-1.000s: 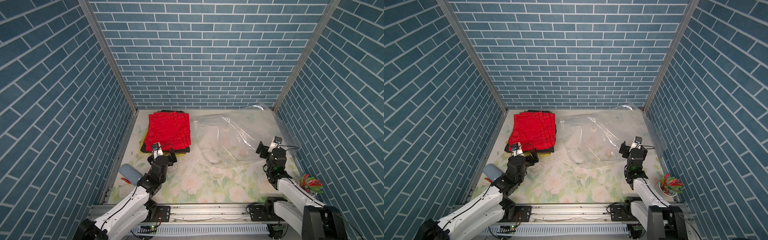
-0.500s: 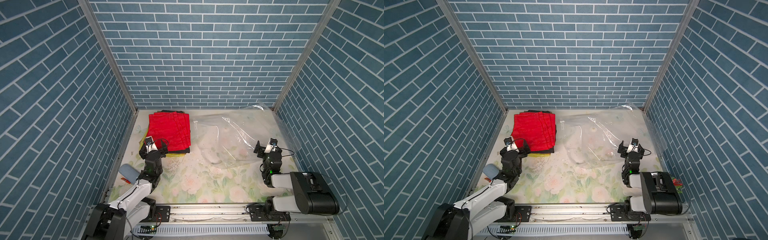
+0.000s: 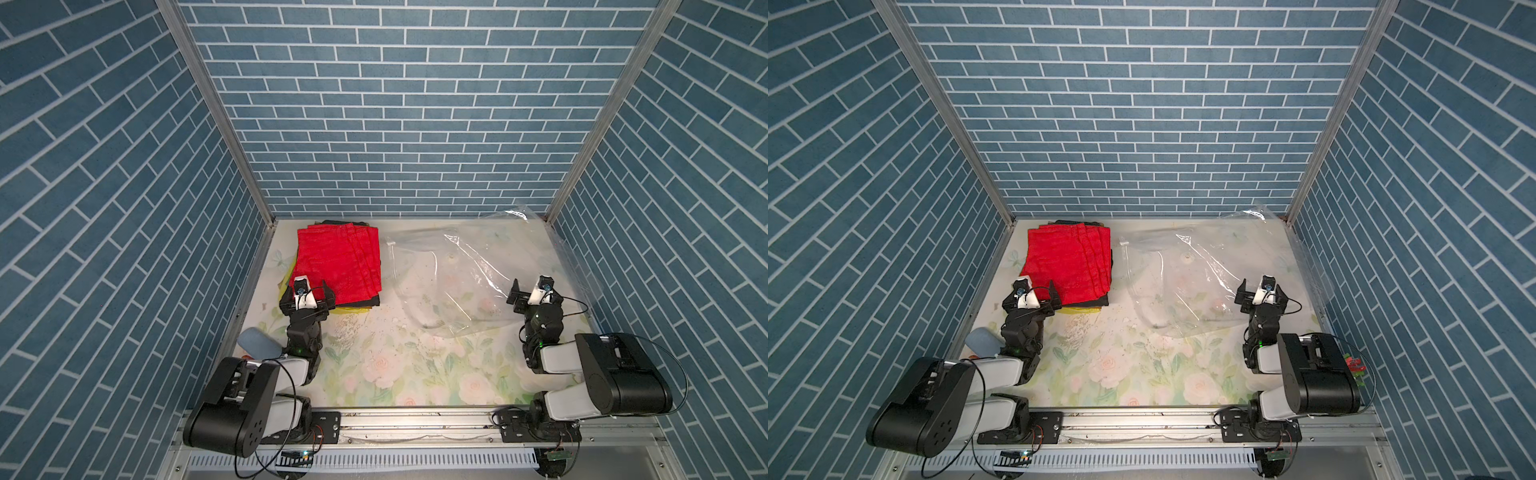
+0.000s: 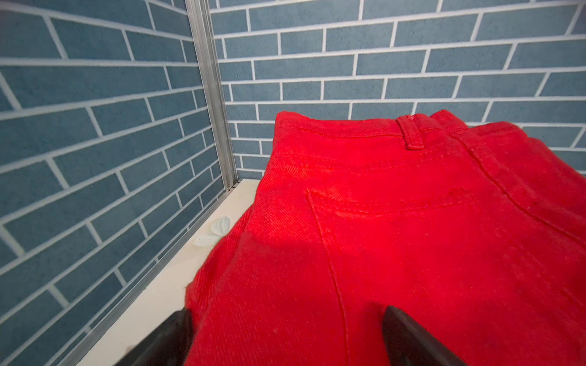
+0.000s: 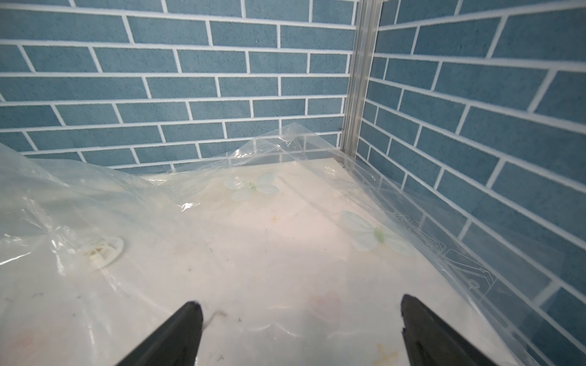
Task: Take the trousers out of the vacuum bag
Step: Reset both arms
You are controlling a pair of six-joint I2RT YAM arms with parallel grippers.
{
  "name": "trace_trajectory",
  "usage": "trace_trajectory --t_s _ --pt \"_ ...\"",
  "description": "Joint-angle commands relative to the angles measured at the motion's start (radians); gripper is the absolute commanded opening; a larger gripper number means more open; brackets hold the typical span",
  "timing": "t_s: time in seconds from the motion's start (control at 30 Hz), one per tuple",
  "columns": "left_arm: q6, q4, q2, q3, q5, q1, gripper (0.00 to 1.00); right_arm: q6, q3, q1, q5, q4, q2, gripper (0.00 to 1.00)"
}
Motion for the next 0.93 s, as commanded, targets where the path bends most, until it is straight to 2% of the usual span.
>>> trace_trajectory --t_s 0.0,0.03,0.3,0.37,0.43,0.5,0.9 --pt "0.033 0.116 0.023 -0.018 0.048 0.025 1.0 -0.035 -0.004 -0.003 -0.025 0.125 0.074 1.0" --pt "0.029 0.141 0.038 -0.023 0.05 0.033 0.99 -0.028 0.01 -0.004 -0.031 0.046 0.048 1.0" --pt "0.017 0.269 0.235 0.011 0.121 0.079 1.0 -0.024 -0.014 0.005 0.027 0.11 0.053 0.99" --pt "0.013 0.14 0.22 0.065 0.161 0.091 1.0 -0.029 -0.022 0.009 0.029 0.127 0.056 1.0" --pt "-0.001 0.083 0.223 0.094 0.21 0.117 1.0 -0.033 -0.005 0.009 0.011 0.102 0.061 0.99" --pt "-0.009 0.099 0.23 0.091 0.231 0.134 1.0 -0.045 0.029 0.009 -0.006 0.044 0.068 0.99" --pt "-0.009 0.094 0.224 0.091 0.231 0.132 0.99 -0.047 0.028 0.013 -0.002 0.046 0.067 0.99"
